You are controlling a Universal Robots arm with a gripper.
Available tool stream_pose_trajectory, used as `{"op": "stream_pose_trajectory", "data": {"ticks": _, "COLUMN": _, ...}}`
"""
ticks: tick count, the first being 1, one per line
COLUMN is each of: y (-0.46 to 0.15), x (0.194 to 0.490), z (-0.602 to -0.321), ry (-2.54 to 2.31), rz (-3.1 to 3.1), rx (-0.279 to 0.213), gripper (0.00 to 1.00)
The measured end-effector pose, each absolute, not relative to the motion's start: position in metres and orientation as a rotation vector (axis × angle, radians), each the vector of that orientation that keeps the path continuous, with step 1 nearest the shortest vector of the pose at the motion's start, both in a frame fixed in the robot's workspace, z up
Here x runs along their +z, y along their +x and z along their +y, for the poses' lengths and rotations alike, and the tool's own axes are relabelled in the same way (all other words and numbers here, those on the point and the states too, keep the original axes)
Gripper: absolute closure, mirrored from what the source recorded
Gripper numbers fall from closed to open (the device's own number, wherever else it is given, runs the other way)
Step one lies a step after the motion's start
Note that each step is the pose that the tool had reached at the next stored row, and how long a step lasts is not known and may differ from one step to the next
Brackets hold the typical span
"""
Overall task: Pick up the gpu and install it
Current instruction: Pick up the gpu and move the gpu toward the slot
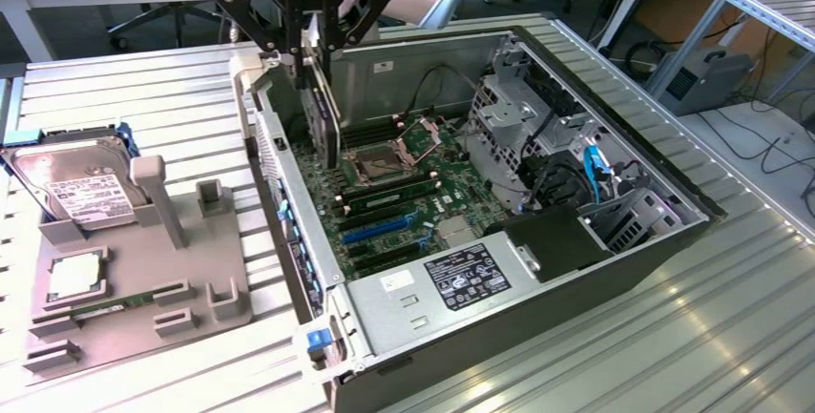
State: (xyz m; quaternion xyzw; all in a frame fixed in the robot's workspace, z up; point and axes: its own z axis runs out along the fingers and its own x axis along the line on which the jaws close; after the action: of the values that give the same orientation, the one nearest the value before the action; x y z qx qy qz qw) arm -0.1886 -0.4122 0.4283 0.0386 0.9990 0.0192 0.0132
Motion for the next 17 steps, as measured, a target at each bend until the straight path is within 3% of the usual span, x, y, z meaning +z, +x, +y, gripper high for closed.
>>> {"op": "stream_pose_trajectory", "data": {"ticks": 17, "y": -0.1814, "x": 0.4273, "z": -0.4123, "ry": 0.12, "rz": 3.112, "rx": 0.056, "gripper": 0.73}}
